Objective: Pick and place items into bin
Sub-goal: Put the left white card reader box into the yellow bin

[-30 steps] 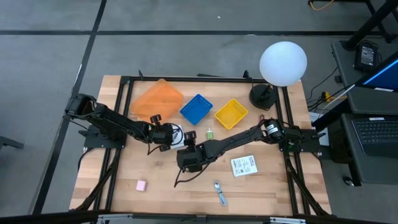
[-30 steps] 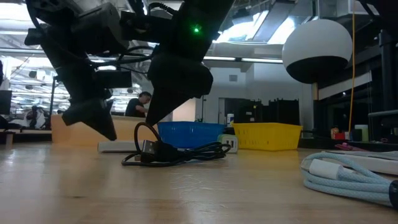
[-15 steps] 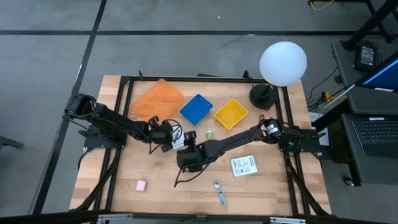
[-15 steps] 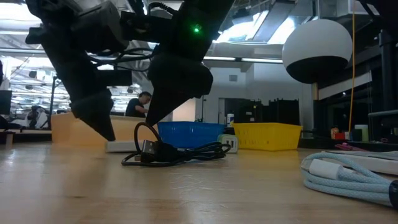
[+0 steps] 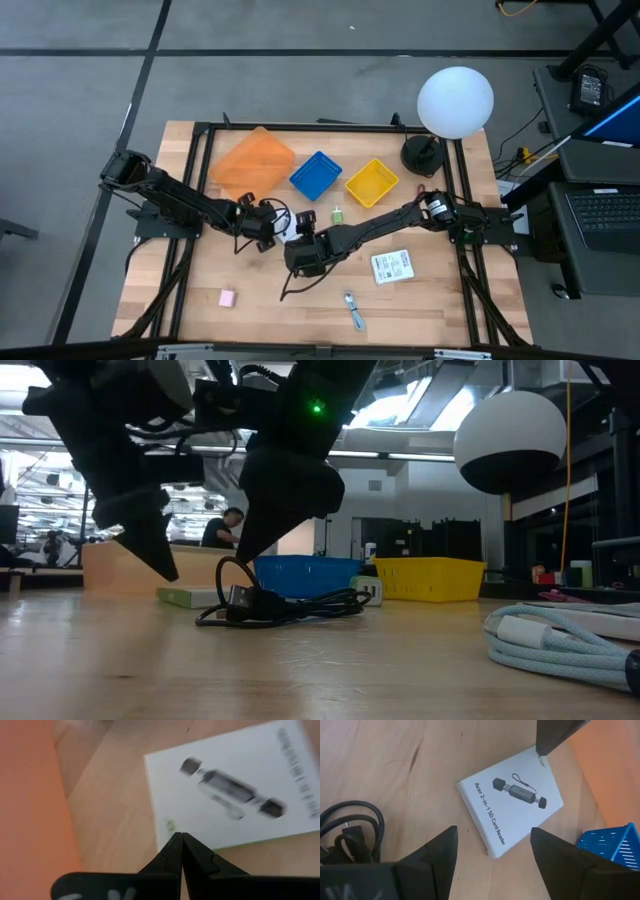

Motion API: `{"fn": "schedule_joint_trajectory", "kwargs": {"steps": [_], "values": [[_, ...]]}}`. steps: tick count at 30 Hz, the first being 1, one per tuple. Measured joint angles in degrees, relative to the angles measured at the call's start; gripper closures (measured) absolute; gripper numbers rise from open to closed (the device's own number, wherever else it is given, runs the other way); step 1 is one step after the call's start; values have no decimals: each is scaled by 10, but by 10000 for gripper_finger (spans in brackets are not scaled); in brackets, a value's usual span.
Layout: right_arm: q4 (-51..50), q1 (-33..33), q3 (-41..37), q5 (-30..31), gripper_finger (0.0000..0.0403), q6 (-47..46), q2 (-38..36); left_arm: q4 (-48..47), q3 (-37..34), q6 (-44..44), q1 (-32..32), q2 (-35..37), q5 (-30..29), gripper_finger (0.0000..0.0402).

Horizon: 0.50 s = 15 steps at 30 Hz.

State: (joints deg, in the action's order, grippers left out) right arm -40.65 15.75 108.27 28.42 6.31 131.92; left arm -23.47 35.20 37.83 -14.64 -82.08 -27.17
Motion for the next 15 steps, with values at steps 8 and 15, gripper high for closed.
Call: {"fn": "schedule_joint_trajectory", "kwargs": {"steps": [8, 15], "values": [[0, 0, 0, 0, 173, 0, 0, -28, 0, 4, 1, 0, -3, 400], [0, 0, 0, 0, 173, 0, 0, -25, 0, 4, 1, 0, -2, 400]]}}
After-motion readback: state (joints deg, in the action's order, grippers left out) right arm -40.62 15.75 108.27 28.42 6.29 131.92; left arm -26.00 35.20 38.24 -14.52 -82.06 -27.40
